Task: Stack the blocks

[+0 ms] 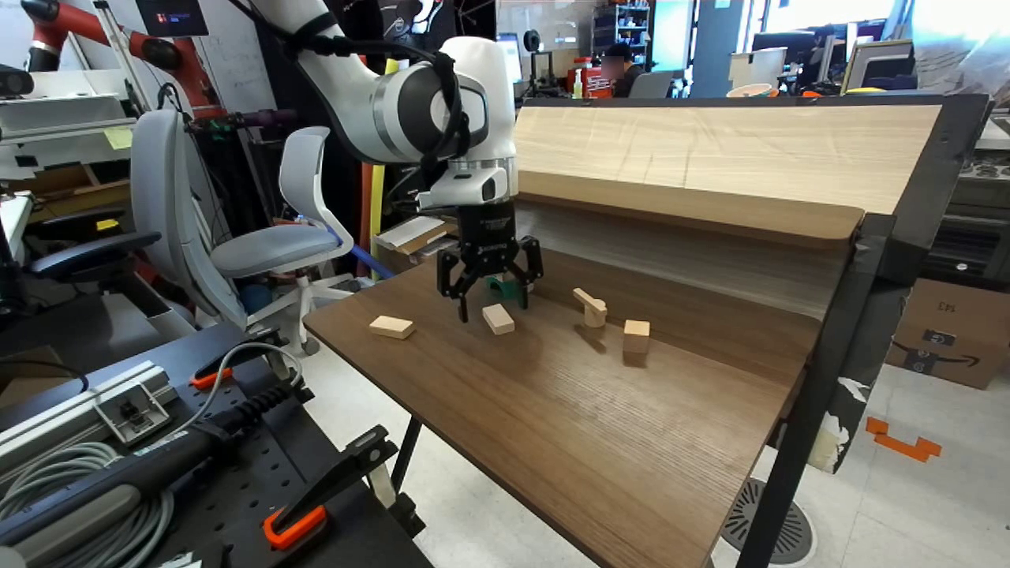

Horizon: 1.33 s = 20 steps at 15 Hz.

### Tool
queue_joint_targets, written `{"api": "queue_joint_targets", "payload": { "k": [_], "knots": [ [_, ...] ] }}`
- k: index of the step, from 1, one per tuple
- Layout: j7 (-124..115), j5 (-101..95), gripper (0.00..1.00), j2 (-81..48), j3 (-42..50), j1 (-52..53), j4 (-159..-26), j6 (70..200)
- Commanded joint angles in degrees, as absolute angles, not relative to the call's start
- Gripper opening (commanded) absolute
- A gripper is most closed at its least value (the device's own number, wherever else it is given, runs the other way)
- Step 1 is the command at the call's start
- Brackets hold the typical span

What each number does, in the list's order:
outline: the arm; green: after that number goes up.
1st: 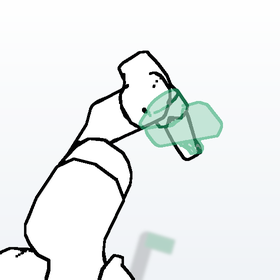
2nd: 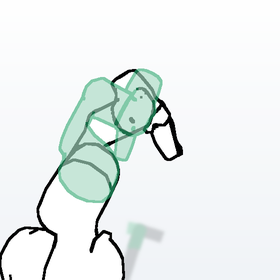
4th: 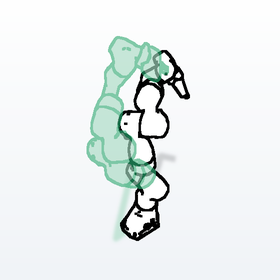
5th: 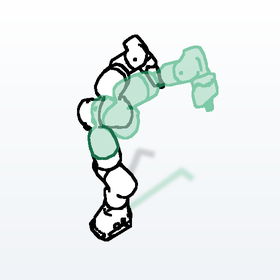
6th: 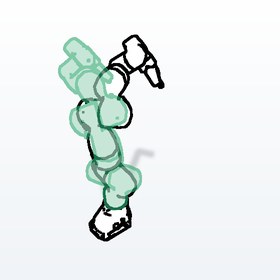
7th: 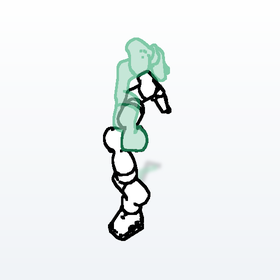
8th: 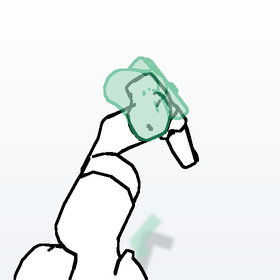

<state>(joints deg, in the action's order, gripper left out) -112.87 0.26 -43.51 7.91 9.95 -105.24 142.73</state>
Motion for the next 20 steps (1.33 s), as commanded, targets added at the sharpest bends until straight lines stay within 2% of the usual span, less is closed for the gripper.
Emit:
{"api": "queue_joint_targets", "payload": {
  "k": [1, 2, 3, 4, 5, 10, 13, 20],
  "knots": [
    [-113.3, 1.8, 1.00, -45.9, 7.8, 9.1, -103.0, 144.0],
    [-113.5, 1.8, 0.98, -46.3, 7.9, 9.0, -102.7, 144.4],
    [-113.5, 1.7, 0.74, -46.4, 8.0, 9.0, -102.6, 144.5],
    [-113.5, 1.8, 0.74, -46.5, 7.9, 8.9, -102.5, 144.6],
    [-113.5, 1.9, 0.69, -46.6, 7.9, 8.8, -102.3, 144.7],
    [-113.8, 1.6, 0.28, -45.6, 8.1, 9.0, -102.2, 144.9],
    [-112.9, 1.8, 0.08, -43.3, 7.7, 8.6, -102.9, 144.3],
    [-114.1, 0.4, 0.08, -38.5, 9.0, 9.6, -102.7, 142.9]
  ]
}}
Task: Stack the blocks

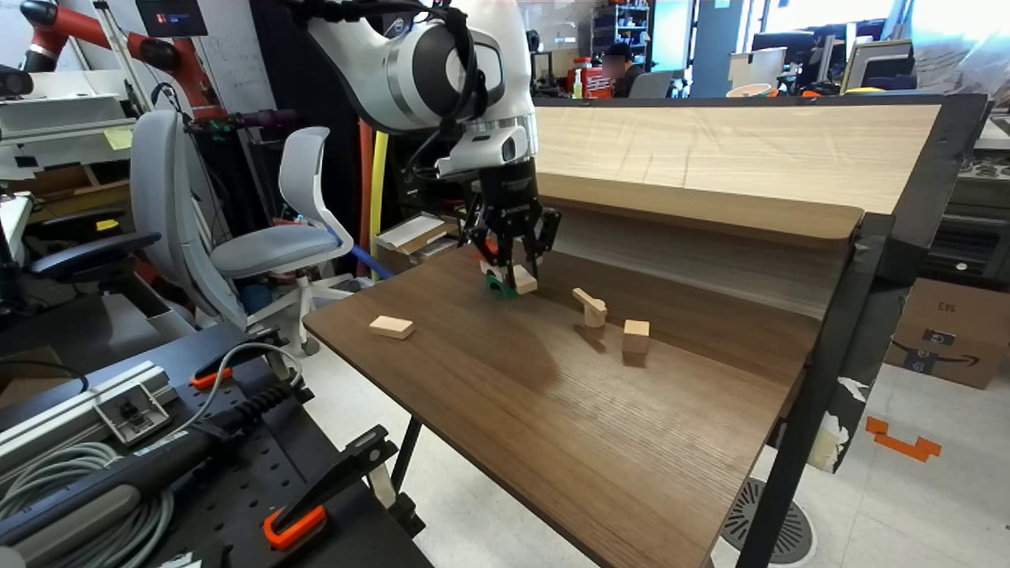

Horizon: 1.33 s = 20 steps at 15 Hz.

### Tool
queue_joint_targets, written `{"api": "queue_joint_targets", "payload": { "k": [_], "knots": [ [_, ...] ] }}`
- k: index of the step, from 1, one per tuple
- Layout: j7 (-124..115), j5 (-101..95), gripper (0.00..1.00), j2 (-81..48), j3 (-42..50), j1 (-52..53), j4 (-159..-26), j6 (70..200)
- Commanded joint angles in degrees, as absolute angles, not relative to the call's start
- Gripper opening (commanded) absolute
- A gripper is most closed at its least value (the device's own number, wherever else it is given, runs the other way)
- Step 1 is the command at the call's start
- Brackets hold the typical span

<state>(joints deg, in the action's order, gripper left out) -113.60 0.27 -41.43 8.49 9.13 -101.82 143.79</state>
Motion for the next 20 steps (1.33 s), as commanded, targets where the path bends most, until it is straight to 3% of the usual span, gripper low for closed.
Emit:
{"api": "queue_joint_targets", "payload": {
  "k": [1, 20],
  "knots": [
    [-114.3, -0.2, 0.08, -37.8, 9.4, 10.0, -102.8, 142.5],
    [-113.8, -5.4, 0.08, -34.7, 8.8, 14.2, -104.0, 142.7]
  ]
}}
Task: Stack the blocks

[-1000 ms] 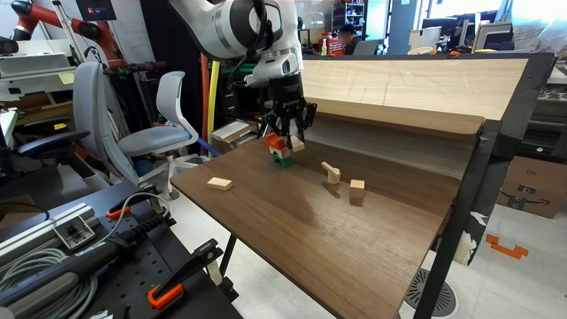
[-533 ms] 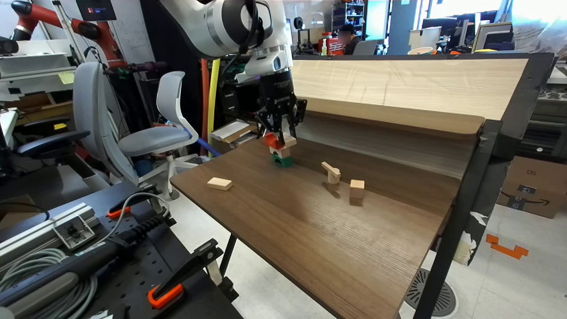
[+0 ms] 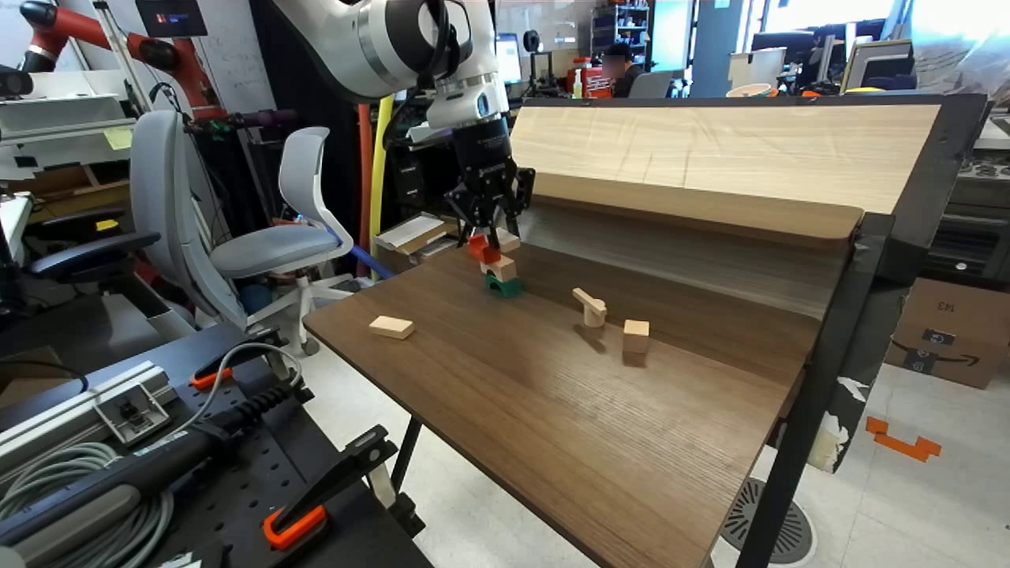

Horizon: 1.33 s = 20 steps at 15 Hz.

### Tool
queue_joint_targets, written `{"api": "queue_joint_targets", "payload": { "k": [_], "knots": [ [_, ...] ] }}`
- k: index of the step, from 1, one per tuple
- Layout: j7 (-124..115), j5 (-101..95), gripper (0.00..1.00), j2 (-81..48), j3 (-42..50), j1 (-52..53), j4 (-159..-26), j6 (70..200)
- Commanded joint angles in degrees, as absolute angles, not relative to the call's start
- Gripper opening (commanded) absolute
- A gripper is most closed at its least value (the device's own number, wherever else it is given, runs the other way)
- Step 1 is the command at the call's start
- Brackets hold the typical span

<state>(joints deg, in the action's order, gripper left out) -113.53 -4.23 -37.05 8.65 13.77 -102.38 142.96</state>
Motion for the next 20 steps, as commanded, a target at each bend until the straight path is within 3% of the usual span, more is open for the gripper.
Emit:
{"api": "queue_joint_targets", "payload": {
  "k": [1, 20],
  "knots": [
    [-113.8, -5.5, 0.08, -34.6, 8.8, 14.2, -103.9, 142.6],
    [-114.4, -6.5, 0.08, -35.8, 8.1, 16.2, -102.2, 141.2]
  ]
}}
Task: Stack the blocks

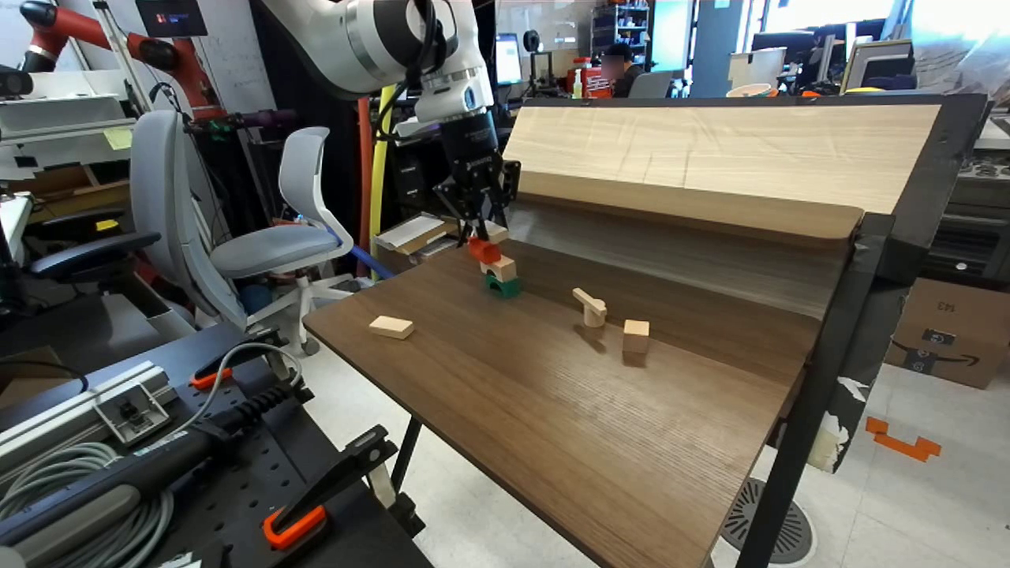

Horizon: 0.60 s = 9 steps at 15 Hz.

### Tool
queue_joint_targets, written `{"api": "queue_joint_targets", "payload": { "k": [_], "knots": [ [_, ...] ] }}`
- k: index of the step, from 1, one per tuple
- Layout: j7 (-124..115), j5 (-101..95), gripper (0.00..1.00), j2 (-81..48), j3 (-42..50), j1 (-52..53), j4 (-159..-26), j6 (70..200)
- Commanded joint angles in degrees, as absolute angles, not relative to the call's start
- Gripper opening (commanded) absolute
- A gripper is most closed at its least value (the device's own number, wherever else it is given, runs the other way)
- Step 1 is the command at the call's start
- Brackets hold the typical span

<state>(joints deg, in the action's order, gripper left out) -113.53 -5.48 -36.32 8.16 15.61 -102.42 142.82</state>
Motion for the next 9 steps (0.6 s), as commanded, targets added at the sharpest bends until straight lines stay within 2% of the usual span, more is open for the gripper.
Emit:
{"api": "queue_joint_targets", "payload": {
  "k": [1, 9],
  "knots": [
    [-114.5, -6.6, 0.08, -36.0, 8.1, 16.3, -102.1, 141.2],
    [-114.6, -6.1, 0.08, -37.0, 7.4, 16.3, -100.8, 140.0]
  ]
}}
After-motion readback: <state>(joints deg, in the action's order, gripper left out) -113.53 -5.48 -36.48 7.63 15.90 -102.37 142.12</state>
